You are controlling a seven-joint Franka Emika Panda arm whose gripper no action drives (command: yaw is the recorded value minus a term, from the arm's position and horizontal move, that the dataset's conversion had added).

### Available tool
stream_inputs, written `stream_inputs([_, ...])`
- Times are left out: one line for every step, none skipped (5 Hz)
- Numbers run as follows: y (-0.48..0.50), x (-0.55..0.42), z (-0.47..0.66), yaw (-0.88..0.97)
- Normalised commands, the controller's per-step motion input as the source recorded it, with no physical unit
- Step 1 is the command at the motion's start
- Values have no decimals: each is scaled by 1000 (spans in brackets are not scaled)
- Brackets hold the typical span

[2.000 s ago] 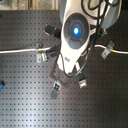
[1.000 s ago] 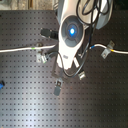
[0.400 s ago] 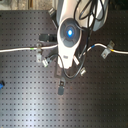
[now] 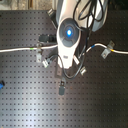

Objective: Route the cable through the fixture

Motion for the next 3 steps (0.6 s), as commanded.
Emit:
stream_inputs([24,-111,278,-57])
stream_inputs([-5,-205,136,0])
stream_inputs([29,-205,177,0])
